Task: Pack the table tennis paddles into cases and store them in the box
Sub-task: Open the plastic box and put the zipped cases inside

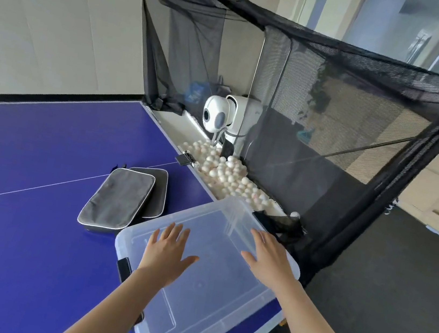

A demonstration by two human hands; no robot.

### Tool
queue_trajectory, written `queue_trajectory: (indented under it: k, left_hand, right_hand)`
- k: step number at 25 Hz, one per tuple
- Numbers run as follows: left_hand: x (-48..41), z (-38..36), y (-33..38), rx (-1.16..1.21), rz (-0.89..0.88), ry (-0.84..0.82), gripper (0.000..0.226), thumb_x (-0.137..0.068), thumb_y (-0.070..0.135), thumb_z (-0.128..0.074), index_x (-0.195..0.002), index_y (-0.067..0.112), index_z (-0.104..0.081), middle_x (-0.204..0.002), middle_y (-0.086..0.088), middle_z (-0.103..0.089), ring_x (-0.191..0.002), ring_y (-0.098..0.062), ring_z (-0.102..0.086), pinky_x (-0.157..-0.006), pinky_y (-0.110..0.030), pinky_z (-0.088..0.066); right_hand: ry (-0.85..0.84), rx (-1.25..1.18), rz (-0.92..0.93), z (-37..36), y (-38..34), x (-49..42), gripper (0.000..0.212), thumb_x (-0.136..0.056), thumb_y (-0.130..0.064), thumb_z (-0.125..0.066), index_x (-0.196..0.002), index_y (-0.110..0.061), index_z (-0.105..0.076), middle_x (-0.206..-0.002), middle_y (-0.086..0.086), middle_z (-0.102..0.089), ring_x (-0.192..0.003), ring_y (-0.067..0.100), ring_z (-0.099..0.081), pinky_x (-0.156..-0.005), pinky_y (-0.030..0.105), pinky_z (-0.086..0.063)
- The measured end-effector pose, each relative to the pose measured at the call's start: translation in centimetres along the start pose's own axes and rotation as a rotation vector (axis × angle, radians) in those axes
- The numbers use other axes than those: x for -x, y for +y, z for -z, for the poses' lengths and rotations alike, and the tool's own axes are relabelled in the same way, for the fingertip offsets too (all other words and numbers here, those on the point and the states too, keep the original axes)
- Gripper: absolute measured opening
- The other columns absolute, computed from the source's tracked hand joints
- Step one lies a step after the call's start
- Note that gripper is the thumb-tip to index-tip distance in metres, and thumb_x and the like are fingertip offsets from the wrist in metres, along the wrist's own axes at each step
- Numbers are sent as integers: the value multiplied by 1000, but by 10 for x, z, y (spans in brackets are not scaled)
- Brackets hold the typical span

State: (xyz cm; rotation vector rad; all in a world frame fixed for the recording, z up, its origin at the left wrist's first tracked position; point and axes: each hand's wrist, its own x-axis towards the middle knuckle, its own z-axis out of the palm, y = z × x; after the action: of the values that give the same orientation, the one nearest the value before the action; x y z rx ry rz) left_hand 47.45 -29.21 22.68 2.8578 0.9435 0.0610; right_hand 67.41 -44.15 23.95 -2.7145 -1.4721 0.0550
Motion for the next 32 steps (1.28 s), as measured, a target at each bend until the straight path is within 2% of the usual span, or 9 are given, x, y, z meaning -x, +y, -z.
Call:
queue_trajectory:
  k: [4, 11, 13, 16, 18, 22, 26, 30, 32]
  left_hand:
    - [11, -25, -16, 54, 137, -1, 91, -92, 68, -2, -117, 10, -67, -122, -10, -66, -117, -29, -61, -95, -48, -48]
    - [59, -53, -1, 252, 758, 347, 88, -85, 74, -31, -149, 14, -29, -157, -4, -27, -147, -22, -17, -116, -39, -18]
    - [67, -53, 10, 448, 938, 349, 92, -81, 68, -50, -152, 17, -20, -156, 0, -28, -145, -22, -21, -114, -42, -27]
    - [73, -48, 18, 756, 1118, 333, 95, -78, 56, -67, -151, 22, -17, -135, -3, -49, -118, -27, -49, -87, -40, -47]
    - [74, -46, 23, 859, 1176, 310, 84, -78, 49, -71, -146, 23, -29, -121, -3, -56, -101, -25, -55, -74, -34, -46]
    - [77, -48, 23, 1044, 1239, 401, 58, -74, 37, -80, -123, 21, -52, -105, 0, -62, -92, -22, -60, -74, -34, -49]
    - [80, -49, 24, 1284, 1202, 511, 45, -78, 18, -79, -117, 20, -58, -100, -5, -67, -88, -26, -66, -69, -35, -53]
    - [83, -47, 25, 1423, 1150, 547, 41, -76, 12, -79, -113, 25, -66, -100, -8, -72, -90, -33, -69, -78, -44, -57]
    - [86, -48, 25, 1496, 1136, 544, 42, -72, 13, -81, -111, 26, -69, -99, -9, -74, -91, -36, -70, -81, -48, -57]
  right_hand:
    - [-1, -92, 31, -11, 28, -38, 65, -98, -45, -40, -150, -13, -19, -152, 5, -30, -140, 21, -28, -112, 32, -28]
    - [4, -396, 55, -39, 81, -94, 70, -92, -40, -56, -147, -6, -27, -150, 12, -35, -139, 26, -32, -110, 36, -27]
    - [-63, -507, 41, -49, 90, -102, 74, -90, -40, -59, -147, -6, -28, -148, 15, -36, -138, 29, -32, -111, 37, -27]
    - [-163, -634, -25, -60, 99, -108, 73, -87, -43, -62, -143, -4, -35, -143, 17, -42, -134, 31, -38, -108, 38, -32]
    - [-177, -675, -48, -65, 102, -113, 68, -87, -43, -62, -137, 0, -43, -135, 19, -50, -129, 33, -44, -104, 39, -35]
    - [-177, -830, -44, -67, 103, -115, 49, -90, -35, -61, -122, 2, -54, -111, 17, -62, -115, 38, -54, -90, 39, -42]
    - [-213, -917, -54, -72, 107, -117, 60, -90, -38, -60, -135, 1, -47, -134, 17, -54, -128, 33, -46, -105, 39, -37]
    - [-200, -977, -58, -70, 109, -116, 36, -90, -33, -61, -111, -4, -64, -94, 3, -64, -105, 29, -60, -88, 33, -44]
    - [-211, -1031, -69, -70, 109, -116, 30, -90, -33, -61, -110, -11, -67, -93, -4, -65, -101, 22, -61, -88, 31, -44]
